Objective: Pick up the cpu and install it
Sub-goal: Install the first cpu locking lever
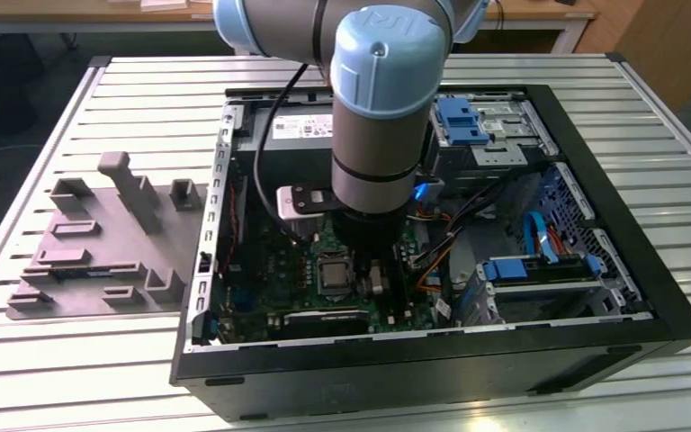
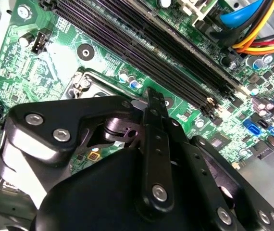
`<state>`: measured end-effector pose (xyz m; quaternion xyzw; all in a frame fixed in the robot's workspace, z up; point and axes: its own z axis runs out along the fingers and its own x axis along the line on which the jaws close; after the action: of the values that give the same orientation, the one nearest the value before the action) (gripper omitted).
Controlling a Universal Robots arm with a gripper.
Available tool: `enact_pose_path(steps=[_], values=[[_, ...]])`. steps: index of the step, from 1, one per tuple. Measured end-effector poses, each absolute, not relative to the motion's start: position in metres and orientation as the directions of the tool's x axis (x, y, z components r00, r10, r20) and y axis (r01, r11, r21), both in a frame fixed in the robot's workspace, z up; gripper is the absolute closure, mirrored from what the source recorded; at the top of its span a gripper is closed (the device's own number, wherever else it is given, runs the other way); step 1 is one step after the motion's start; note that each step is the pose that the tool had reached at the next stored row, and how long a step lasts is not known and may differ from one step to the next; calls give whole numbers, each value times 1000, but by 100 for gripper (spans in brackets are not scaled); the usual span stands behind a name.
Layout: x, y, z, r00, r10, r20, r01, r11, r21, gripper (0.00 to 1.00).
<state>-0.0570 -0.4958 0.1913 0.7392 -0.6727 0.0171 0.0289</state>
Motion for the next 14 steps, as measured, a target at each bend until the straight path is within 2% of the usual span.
enact_pose_path(steps=[14], values=[[-57, -496, 215, 94, -994, 63, -995, -93, 20, 89]])
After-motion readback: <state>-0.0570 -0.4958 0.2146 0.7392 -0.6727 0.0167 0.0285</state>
